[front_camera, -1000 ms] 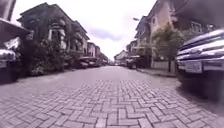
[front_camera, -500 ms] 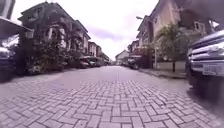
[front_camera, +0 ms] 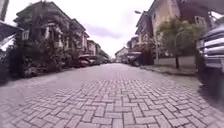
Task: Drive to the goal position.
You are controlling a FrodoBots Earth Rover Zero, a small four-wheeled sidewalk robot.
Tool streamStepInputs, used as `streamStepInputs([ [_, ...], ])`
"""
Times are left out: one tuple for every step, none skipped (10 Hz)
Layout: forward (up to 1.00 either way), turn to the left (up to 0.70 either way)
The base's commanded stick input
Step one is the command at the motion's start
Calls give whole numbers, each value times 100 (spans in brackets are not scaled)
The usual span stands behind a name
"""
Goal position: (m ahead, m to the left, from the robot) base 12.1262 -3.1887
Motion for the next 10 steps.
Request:
streamStepInputs([
  [70,-14],
  [70,-21],
  [70,-28],
  [70,-35],
  [70,-35],
  [70,-35],
  [70,-35],
  [70,-35],
  [70,-19],
  [70,-1],
])
